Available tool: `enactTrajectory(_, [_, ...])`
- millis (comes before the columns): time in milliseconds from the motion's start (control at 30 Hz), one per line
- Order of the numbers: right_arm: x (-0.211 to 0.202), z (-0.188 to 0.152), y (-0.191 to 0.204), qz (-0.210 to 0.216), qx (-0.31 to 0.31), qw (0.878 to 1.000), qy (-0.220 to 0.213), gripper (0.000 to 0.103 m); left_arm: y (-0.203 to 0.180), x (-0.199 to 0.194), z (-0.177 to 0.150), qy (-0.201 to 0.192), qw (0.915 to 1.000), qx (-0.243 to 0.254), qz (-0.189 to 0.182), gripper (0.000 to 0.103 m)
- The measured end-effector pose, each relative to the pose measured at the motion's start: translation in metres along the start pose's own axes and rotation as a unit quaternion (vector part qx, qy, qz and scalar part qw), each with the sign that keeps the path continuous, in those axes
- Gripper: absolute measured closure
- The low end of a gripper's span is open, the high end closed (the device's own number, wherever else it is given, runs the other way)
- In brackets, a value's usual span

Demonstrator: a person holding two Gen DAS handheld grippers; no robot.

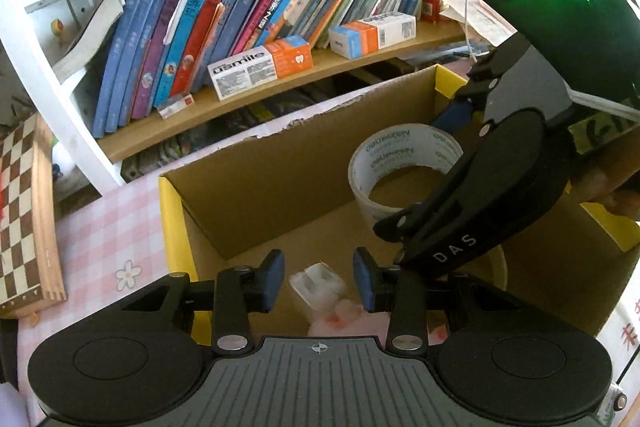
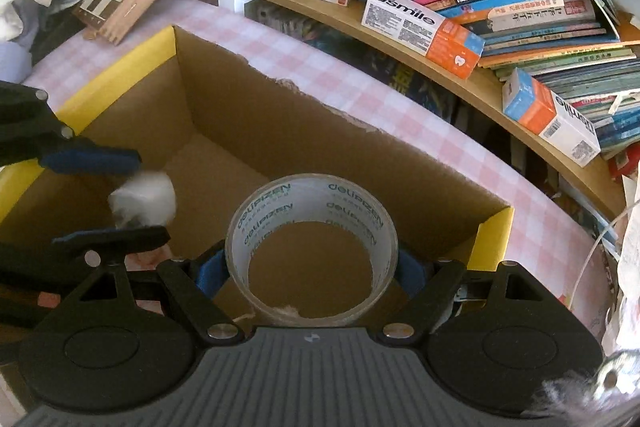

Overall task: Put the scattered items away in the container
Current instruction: 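Open both tools to drop the tape roll and charger into the box, then withdraw both tools up out of the yellow box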

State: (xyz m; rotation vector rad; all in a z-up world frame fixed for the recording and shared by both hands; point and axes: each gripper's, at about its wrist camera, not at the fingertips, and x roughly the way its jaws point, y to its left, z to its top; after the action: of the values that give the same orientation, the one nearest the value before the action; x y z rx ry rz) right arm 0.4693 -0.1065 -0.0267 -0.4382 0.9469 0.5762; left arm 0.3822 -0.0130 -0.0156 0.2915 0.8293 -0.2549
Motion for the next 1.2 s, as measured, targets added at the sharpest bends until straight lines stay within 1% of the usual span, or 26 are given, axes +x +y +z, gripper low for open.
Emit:
enactTrajectory(67, [0.000, 0.001, -0.001, 0.000, 0.001, 1.000, -0.003, 0.020, -0.001, -0.001, 0.000, -0.002, 1.0000, 0.004, 0.001, 0.064])
enactTrajectory(100, [0.000, 0.002, -0.002, 0.000, 0.004, 1.000, -0.004, 0.020, -0.001, -0.001, 0.000, -0.003, 1.0000, 0.006, 0.000, 0.055])
enactTrajectory(133, [-0.001, 0.002, -0.003, 0.002, 0.007, 1.000, -0.007, 0.019, -0.001, -0.002, 0.000, -0.004, 1.0000, 0.008, -0.002, 0.044])
enactTrajectory(200, [-0.007, 0.001, -0.006, 0.004, 0.017, 1.000, -0.018, 0.017, -0.004, -0.010, -0.003, -0.018, 0.9997, 0.014, 0.008, 0.038])
enactTrajectory(267, [-0.017, 0.001, -0.009, 0.009, 0.027, 0.999, -0.033, 0.016, -0.006, -0.019, -0.005, -0.030, 0.9994, 0.015, 0.008, 0.032])
enactTrajectory(400, [-0.046, -0.004, -0.014, 0.010, 0.043, 0.997, -0.068, 0.016, -0.009, -0.050, -0.011, -0.063, 0.9979, 0.009, 0.010, 0.028])
enactTrajectory(567, [-0.090, -0.020, -0.014, 0.006, 0.064, 0.992, -0.111, 0.016, -0.011, -0.090, -0.019, -0.106, 0.9944, -0.001, 0.009, 0.025])
enactTrajectory(700, [-0.128, -0.040, -0.007, 0.005, 0.076, 0.988, -0.138, 0.015, -0.010, -0.128, -0.034, -0.137, 0.9902, -0.022, 0.011, 0.023])
enactTrajectory(833, [-0.158, -0.065, 0.009, 0.008, 0.085, 0.985, -0.148, 0.015, -0.007, -0.160, -0.052, -0.159, 0.9861, -0.046, 0.008, 0.022])
enactTrajectory(1067, [-0.195, -0.111, 0.044, 0.010, 0.113, 0.982, -0.154, 0.014, -0.012, -0.194, -0.092, -0.159, 0.9851, -0.064, 0.013, 0.022])
enactTrajectory(1200, [-0.209, -0.141, 0.067, 0.005, 0.129, 0.980, -0.149, 0.013, -0.021, -0.205, -0.120, -0.147, 0.9860, -0.078, 0.008, 0.019])
